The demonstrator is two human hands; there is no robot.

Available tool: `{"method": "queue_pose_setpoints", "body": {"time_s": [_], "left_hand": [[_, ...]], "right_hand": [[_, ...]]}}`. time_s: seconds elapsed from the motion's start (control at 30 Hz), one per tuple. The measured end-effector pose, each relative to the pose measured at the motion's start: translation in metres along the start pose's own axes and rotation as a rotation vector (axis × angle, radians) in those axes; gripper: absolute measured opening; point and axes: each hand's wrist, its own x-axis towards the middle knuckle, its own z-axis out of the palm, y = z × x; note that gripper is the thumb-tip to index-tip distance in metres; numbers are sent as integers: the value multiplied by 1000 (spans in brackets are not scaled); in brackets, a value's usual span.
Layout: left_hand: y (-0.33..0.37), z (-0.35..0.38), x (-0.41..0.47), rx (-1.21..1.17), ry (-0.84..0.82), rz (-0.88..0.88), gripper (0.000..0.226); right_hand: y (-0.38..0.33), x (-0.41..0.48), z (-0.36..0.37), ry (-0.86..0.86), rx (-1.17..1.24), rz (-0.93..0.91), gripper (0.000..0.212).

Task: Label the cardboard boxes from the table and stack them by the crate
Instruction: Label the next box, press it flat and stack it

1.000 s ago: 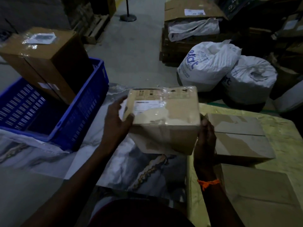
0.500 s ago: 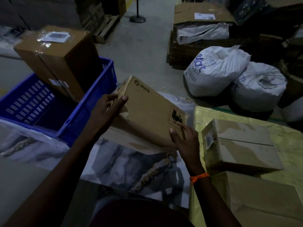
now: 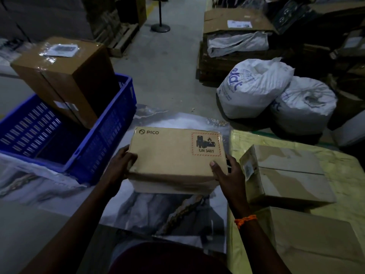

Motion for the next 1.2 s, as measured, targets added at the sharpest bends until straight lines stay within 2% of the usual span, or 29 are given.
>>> {"method": "queue_pose_setpoints", "body": {"time_s": [0.17, 0.33, 0.43, 0.6, 0.73, 0.83, 0.93, 1.0, 1.03, 1.07, 1.13, 1.2], "left_hand": [[4, 10, 2, 36, -9, -17, 74], [18, 23, 14, 20, -24, 28, 54], [32, 29, 18, 66, -46, 66, 60], [44, 37, 21, 111, -115, 156, 68], [49, 45, 20, 59, -83, 251, 71], [49, 50, 24, 31, -47, 261, 64], [44, 54, 26, 29, -47, 266, 40], [40, 54, 22, -58, -14, 223, 18], [37, 53, 20, -107, -10, 181, 17], [34, 50, 18, -137, -24, 149, 29], [27, 41, 14, -113, -57, 103, 58], [21, 32, 9, -65, -78, 46, 64]], "right_hand": [[7, -1, -11, 8, -13, 1, 44], [0, 11, -8, -25, 22, 92, 35], [-15, 30, -5, -41, -38, 95, 30], [-31, 53, -10, 37, -109, 98, 41], [-39, 55, -18, 125, -80, 110, 44], [-36, 50, -23, 169, -28, 125, 45], [-27, 42, -26, 221, 3, 161, 45], [-26, 29, -28, 221, 51, 158, 40], [-26, 22, -31, 210, 61, 151, 34], [-30, 14, -34, 195, 75, 151, 25], [-25, 6, -44, 104, 148, 179, 34], [-20, 2, -54, -28, 252, 300, 35]]}}
